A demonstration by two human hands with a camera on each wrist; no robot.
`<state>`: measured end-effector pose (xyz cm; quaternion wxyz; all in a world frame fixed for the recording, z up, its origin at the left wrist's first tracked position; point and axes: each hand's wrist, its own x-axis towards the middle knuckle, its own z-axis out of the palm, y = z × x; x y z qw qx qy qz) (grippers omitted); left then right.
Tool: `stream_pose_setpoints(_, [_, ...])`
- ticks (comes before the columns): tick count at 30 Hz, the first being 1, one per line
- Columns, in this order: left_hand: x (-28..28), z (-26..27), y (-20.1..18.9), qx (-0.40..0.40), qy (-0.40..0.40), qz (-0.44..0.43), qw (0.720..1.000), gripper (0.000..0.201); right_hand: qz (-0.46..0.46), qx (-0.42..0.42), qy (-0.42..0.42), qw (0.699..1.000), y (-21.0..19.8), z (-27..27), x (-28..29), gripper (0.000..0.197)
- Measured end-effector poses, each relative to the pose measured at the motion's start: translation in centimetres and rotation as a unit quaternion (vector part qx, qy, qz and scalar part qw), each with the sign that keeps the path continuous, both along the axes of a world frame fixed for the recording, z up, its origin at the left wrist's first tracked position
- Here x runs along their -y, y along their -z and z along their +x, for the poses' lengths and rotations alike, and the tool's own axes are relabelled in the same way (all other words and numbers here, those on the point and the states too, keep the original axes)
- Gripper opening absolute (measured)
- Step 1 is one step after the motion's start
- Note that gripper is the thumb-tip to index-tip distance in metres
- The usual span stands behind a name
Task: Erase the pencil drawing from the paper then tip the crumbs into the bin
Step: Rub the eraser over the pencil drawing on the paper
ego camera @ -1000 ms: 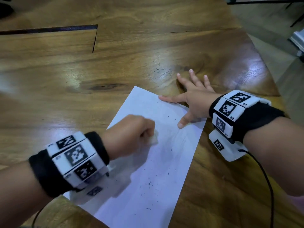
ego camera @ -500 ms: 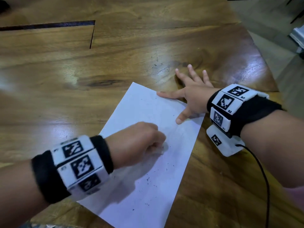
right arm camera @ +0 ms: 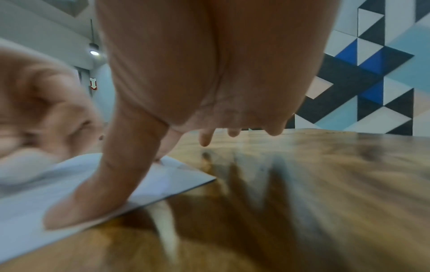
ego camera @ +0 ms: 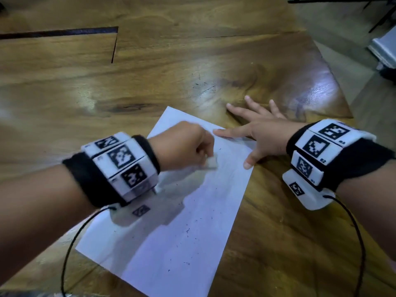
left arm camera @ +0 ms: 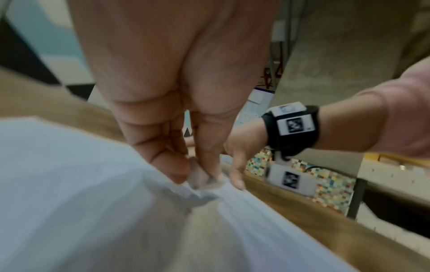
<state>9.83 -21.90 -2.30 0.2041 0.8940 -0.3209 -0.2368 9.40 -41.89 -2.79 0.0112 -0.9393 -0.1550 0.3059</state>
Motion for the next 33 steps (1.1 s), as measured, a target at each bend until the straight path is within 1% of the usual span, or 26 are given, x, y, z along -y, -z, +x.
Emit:
stream_pose_setpoints(3, [2.6,1.6,0.1,0.056,0.009,-0.02,0.998,0.011,0.003,-0.009,-0.004,1.0,0.3,0.3,0.1,0.087])
stream_pose_setpoints(5, [3.6,1.7,0.4,0.067,0.025,-0.008,0.997,0.012,0.02,-0.021,-0.001,1.0,0.6,0.5,0.3,0.085])
stream_pose_setpoints(7, [3.4,1.1,0.6,0.071,0.036,-0.02,0.997,0.008,0.036,-0.028,0.007,0.999,0.9,0.7,0.5,0.089])
stream_pose_setpoints(9, [2.1,-0.1,0.7,0.049,0.068,-0.028,0.996,0.002,0.047,-0.029,0.006,0.998,0.9,0.8,0.6,0.094])
stream_pose_setpoints(12, [-0.2,-2.1,0.6,-0.027,0.136,0.019,0.99,0.011,0.05,-0.033,0.001,0.998,0.8,0.6,0.7,0.096])
stream_pose_setpoints(13, [-0.4,-2.1,0.7,-0.037,0.137,0.023,0.99,0.009,0.049,-0.033,0.0,0.998,0.8,0.7,0.7,0.097])
stream_pose_setpoints(14, [-0.2,-1.8,0.6,-0.026,0.122,0.017,0.992,0.006,0.047,-0.032,-0.002,0.998,0.8,0.7,0.7,0.097])
stream_pose_setpoints(17, [2.0,0.3,0.5,0.073,0.038,-0.034,0.996,0.005,0.048,-0.027,0.001,0.998,0.9,0.7,0.6,0.095])
stream_pose_setpoints(19, [3.3,0.9,0.7,0.102,0.009,-0.039,0.994,0.006,0.044,-0.024,0.004,0.999,0.9,0.7,0.6,0.093])
stream_pose_setpoints(21, [3.1,0.6,1.1,0.09,0.015,-0.038,0.995,0.004,0.054,-0.024,0.008,0.998,0.9,0.7,0.6,0.095])
stream_pose_setpoints(22, [2.5,0.2,1.2,0.069,0.03,-0.037,0.996,0.003,0.06,-0.025,0.008,0.998,1.0,0.7,0.6,0.096])
stream_pose_setpoints(24, [1.0,-0.6,1.0,0.003,0.073,0.002,0.997,0.003,0.064,-0.027,0.005,0.998,0.9,0.7,0.7,0.096])
stream_pose_setpoints(25, [0.5,-0.7,0.9,-0.03,0.087,0.028,0.995,0.003,0.064,-0.027,0.006,0.998,0.9,0.6,0.7,0.096])
stream_pose_setpoints(26, [0.3,-0.5,0.7,-0.046,0.089,0.039,0.994,0.004,0.063,-0.027,0.008,0.998,0.9,0.7,0.8,0.097])
stream_pose_setpoints(27, [0.5,-0.2,0.6,-0.039,0.08,0.033,0.995,0.004,0.062,-0.028,0.009,0.998,0.9,0.7,0.7,0.097])
stream_pose_setpoints(29, [1.7,0.7,0.4,0.019,0.049,-0.008,0.999,0.003,0.057,-0.027,0.01,0.998,1.0,0.7,0.6,0.097])
stream_pose_setpoints(31, [3.4,1.2,0.3,0.066,0.044,-0.025,0.997,0.004,0.057,-0.025,0.013,0.998,1.0,0.7,0.5,0.091])
stream_pose_setpoints(32, [3.8,1.1,0.4,0.069,0.053,-0.026,0.996,0.004,0.061,-0.025,0.016,0.998,1.0,0.7,0.5,0.089])
stream_pose_setpoints(33, [3.6,0.7,0.5,0.061,0.067,-0.022,0.996,0.008,0.064,-0.027,0.017,0.997,1.0,0.7,0.6,0.09])
